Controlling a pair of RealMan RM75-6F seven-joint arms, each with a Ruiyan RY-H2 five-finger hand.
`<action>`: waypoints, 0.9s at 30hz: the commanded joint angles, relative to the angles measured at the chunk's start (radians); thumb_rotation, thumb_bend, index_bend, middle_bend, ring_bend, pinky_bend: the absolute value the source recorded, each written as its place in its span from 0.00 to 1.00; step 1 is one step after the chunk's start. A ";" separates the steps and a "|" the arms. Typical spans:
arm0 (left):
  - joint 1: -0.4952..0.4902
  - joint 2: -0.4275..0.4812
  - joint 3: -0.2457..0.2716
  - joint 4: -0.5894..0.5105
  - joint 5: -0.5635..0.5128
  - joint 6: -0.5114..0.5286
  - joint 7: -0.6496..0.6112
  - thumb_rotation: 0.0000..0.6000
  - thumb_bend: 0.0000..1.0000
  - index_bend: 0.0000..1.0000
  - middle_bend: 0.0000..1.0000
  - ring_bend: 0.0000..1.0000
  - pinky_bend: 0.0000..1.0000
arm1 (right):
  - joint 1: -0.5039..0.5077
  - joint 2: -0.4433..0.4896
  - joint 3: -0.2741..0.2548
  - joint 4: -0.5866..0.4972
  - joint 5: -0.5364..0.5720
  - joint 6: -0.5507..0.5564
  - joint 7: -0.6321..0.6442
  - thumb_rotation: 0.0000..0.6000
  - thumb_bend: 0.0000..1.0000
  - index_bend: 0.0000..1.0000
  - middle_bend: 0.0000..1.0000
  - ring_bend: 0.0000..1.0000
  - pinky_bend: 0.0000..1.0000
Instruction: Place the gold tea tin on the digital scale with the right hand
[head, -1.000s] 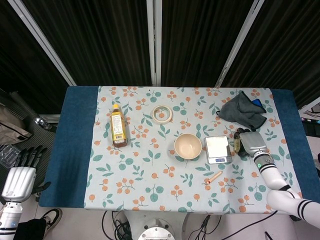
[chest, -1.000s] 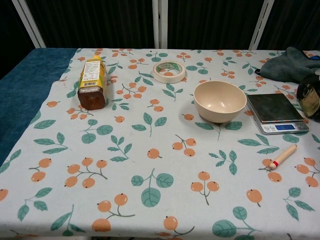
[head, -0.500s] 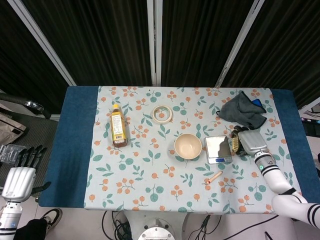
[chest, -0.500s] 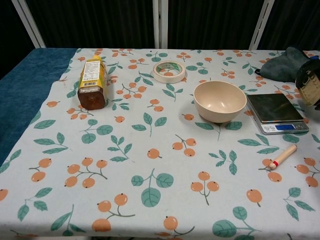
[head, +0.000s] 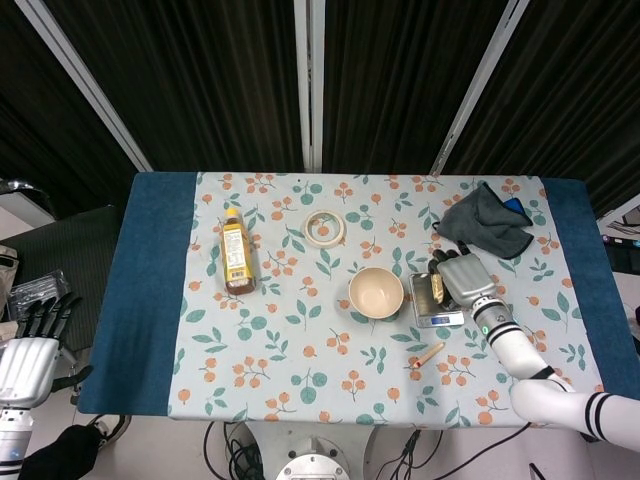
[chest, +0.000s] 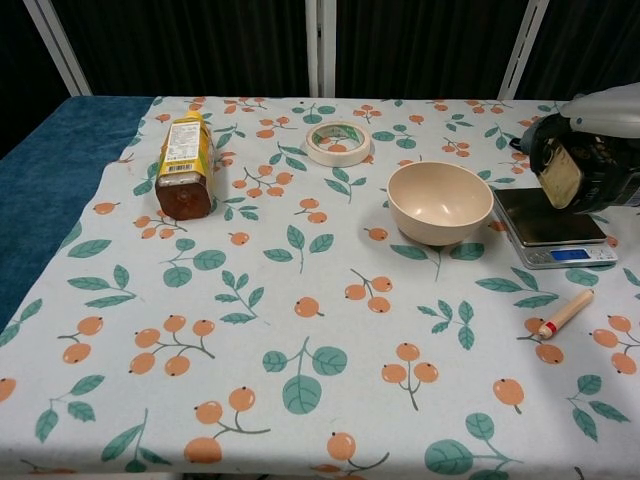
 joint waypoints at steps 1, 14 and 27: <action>-0.003 0.003 0.000 0.004 0.003 -0.003 -0.004 1.00 0.07 0.01 0.00 0.00 0.00 | 0.041 -0.030 -0.017 -0.002 0.072 -0.005 -0.053 1.00 0.26 0.36 0.33 0.28 0.00; 0.008 -0.006 0.003 0.030 0.000 0.005 -0.036 1.00 0.07 0.01 0.00 0.00 0.00 | 0.112 -0.060 -0.060 -0.011 0.170 -0.001 -0.113 1.00 0.26 0.30 0.29 0.27 0.00; 0.014 -0.011 0.009 0.044 0.003 0.004 -0.062 1.00 0.07 0.01 0.00 0.00 0.00 | 0.133 -0.024 -0.079 -0.045 0.188 -0.023 -0.061 1.00 0.13 0.00 0.00 0.00 0.00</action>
